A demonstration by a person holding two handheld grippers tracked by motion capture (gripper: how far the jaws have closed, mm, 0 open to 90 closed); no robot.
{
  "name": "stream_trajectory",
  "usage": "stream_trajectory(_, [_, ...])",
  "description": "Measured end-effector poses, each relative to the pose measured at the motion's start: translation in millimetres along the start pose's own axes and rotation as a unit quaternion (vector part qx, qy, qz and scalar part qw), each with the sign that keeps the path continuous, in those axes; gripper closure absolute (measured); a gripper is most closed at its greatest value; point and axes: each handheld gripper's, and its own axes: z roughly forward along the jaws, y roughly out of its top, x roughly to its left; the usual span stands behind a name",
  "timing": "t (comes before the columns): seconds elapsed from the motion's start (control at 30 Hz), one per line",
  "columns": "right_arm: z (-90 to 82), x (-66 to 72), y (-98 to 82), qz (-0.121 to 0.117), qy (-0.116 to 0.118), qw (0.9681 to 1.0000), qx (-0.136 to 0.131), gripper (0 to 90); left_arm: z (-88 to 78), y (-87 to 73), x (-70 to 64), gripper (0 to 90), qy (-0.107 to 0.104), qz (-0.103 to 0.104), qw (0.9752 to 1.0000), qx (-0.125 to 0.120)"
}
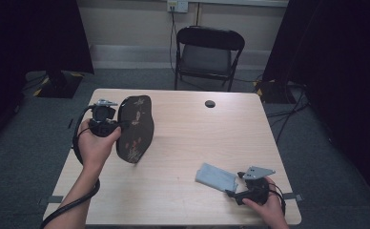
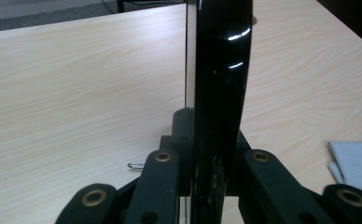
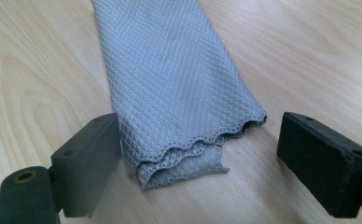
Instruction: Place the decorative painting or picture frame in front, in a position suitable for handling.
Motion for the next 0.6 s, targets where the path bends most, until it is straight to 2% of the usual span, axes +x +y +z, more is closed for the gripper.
stream_trajectory(0.17, [0.0, 0.0, 0.0, 0.0, 0.0, 1.0, 0.0, 12.9, -2.1, 0.9, -12.2, 81.2, -0.011, 0.01, 0.9999, -0.001])
stream_trajectory(0.2, [0.0, 0.0, 0.0, 0.0, 0.0, 1.0, 0.0, 12.9, -4.4, 0.0, -18.3, 81.2, -0.021, 0.012, 0.9997, -0.003])
stream_trajectory(0.27, [0.0, 0.0, 0.0, 0.0, 0.0, 1.0, 0.0, 12.9, -5.6, -1.0, -21.9, 81.2, -0.027, 0.012, 0.9996, -0.004])
stream_trajectory(0.3, [0.0, 0.0, 0.0, 0.0, 0.0, 1.0, 0.0, 12.9, -7.2, -4.4, -28.9, 81.2, -0.041, 0.012, 0.9991, -0.005])
stream_trajectory(0.33, [0.0, 0.0, 0.0, 0.0, 0.0, 1.0, 0.0, 12.9, -7.2, -4.4, -28.9, 81.2, -0.041, 0.012, 0.9991, -0.005])
stream_trajectory(0.43, [0.1, 0.1, 0.1, 0.0, 0.0, 1.0, 0.0, 12.9, -7.0, -12.2, -43.7, 81.2, -0.065, 0.021, 0.9977, -0.003])
stream_trajectory(0.6, [0.2, 0.3, 0.2, 0.0, -0.001, 1.0, 0.001, 12.8, -4.7, -21.5, -51.4, 81.1, -0.084, 0.028, 0.996, 0.001])
